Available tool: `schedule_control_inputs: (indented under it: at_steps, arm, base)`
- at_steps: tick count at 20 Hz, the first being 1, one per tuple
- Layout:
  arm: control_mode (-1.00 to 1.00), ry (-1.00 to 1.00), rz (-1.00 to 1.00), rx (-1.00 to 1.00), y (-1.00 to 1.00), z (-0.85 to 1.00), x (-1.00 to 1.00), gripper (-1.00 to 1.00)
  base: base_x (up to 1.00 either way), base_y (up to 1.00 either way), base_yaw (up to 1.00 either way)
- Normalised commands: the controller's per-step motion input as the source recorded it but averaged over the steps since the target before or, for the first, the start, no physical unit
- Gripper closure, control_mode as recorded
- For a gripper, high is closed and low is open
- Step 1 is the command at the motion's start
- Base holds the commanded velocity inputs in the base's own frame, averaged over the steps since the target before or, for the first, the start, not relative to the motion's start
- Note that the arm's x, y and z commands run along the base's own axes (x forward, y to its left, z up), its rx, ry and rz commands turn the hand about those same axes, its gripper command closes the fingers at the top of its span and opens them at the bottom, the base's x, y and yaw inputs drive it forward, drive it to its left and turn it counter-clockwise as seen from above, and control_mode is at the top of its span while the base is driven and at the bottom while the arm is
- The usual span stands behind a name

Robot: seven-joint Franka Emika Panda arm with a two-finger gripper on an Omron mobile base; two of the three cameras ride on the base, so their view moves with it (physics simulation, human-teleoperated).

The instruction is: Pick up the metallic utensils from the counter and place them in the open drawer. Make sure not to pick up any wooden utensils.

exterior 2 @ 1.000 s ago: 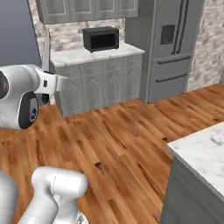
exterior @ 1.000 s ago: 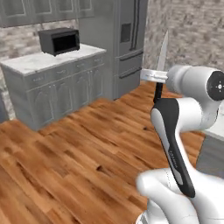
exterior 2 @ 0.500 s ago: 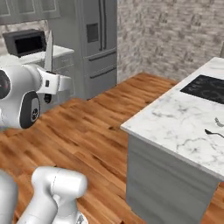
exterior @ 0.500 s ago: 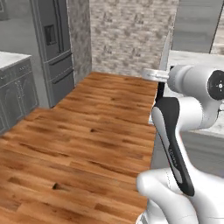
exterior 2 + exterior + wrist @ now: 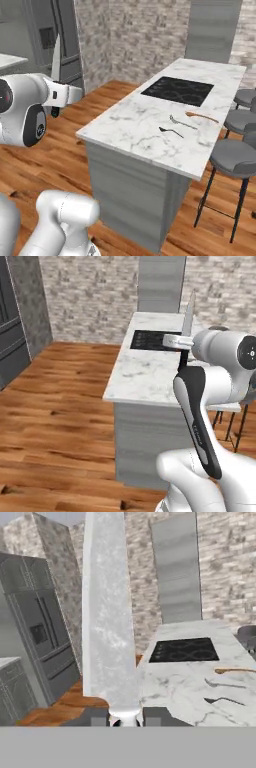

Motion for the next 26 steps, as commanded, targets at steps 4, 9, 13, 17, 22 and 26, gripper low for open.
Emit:
schedule_control_inputs:
  at_steps: [4,9,13,17,22,26]
  arm:
    - [1.00,0.00,0.00,0.00,0.00,0.00,0.00,1.00]
    - [1.00,0.00,0.00,0.00,0.00,0.00,0.00,1.00]
    - [1.00,0.00,0.00,0.00,0.00,0.00,0.00,1.00]
    - [1.00,0.00,0.00,0.00,0.00,0.00,0.00,1.00]
    - [1.00,0.00,0.00,0.00,0.00,0.00,0.00,1.00]
    - [1.00,0.00,0.00,0.00,0.00,0.00,0.00,1.00]
  base:
    - [0.00,-1.00,-0.42]
    - [0.03,-0.98,-0.49]
    - [0.25,-0.64,-0.60]
    - [0.28,-0.05,-0.58]
    - [0.31,-0.55,-0.49]
    - [0.57,-1.00,-0.47]
